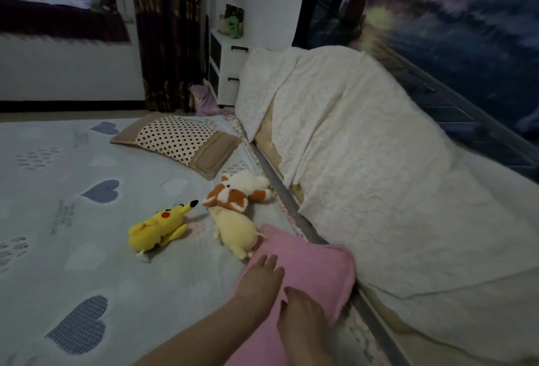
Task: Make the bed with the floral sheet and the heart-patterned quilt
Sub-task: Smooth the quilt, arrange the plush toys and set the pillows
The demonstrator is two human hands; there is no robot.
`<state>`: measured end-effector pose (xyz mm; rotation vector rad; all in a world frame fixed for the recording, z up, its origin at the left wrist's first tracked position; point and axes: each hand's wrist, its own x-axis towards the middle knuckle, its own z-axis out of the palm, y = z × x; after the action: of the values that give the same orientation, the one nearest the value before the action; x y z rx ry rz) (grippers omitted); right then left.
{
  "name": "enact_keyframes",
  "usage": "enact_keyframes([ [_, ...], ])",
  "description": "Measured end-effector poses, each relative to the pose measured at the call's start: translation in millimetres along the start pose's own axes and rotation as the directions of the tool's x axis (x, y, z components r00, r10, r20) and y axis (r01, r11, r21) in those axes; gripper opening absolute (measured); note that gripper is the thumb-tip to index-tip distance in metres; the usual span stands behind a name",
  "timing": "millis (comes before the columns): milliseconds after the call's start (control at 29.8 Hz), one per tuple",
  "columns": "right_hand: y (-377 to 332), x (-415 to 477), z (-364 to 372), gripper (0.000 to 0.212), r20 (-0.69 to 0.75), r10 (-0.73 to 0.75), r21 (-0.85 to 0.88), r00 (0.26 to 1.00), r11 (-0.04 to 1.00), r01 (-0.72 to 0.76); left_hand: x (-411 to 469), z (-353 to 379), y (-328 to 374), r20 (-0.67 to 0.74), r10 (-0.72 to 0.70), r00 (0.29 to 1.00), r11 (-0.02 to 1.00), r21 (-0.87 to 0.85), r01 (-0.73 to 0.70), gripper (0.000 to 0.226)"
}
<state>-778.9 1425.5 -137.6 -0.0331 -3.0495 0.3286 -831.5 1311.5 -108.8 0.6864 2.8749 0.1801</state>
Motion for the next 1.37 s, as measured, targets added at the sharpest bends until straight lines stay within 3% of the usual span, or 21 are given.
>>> enact_keyframes([
  [168, -8, 16, 7, 0.052, 0.052, -0.008, 0.023, 0.999, 1.000, 0.007, 5, 18, -16, -0.044, -0.025, 0.999, 0.999, -0.035, 0.023, 0.046],
  [235, -5, 23, 4, 0.048, 0.088, 0.010, 0.002, 0.996, 1.000, -0.010, 9, 22, -22, 0.029, -0.036, 0.999, 0.998, -0.042, 0.037, 0.055],
  [335, 5, 39, -4, 0.036, 0.209, 0.052, 0.002, 0.977, 0.999, -0.054, 25, 43, -28, 0.017, -0.104, 0.994, 0.993, -0.060, 0.105, 0.062],
  [402, 21, 57, 2, 0.037, 0.263, 0.003, -0.019, 0.965, 1.000, 0.002, 39, 35, -25, 0.087, -0.147, 0.985, 0.986, -0.064, 0.153, 0.056],
  [503, 39, 90, 10, 0.038, 0.272, -0.021, -0.017, 0.962, 0.999, 0.027, 65, 34, -26, 0.040, -0.170, 0.985, 0.978, -0.116, 0.174, 0.042],
  [871, 77, 185, 71, 0.031, 0.420, -0.096, -0.041, 0.903, 0.991, 0.125, 166, 96, -53, 0.143, -0.294, 0.945, 0.949, -0.072, 0.306, 0.044],
  [1039, 72, 233, 131, 0.036, 0.389, -0.103, -0.011, 0.916, 0.993, 0.116, 204, 133, -111, 0.173, -0.333, 0.927, 0.933, -0.082, 0.351, 0.074],
  [1173, 59, 278, 172, 0.061, 0.360, -0.145, 0.134, 0.922, 0.986, 0.102, 220, 155, -164, 0.231, -0.437, 0.869, 0.888, -0.044, 0.458, 0.097],
  [1307, 28, 355, 223, 0.096, 0.345, -0.158, 0.178, 0.925, 0.979, 0.101, 268, 173, -225, 0.225, -0.530, 0.818, 0.816, -0.128, 0.564, 0.124],
  [1374, 11, 396, 244, 0.099, 0.320, -0.167, 0.202, 0.933, 0.974, 0.105, 300, 182, -248, 0.175, -0.557, 0.812, 0.782, -0.218, 0.583, 0.136],
])
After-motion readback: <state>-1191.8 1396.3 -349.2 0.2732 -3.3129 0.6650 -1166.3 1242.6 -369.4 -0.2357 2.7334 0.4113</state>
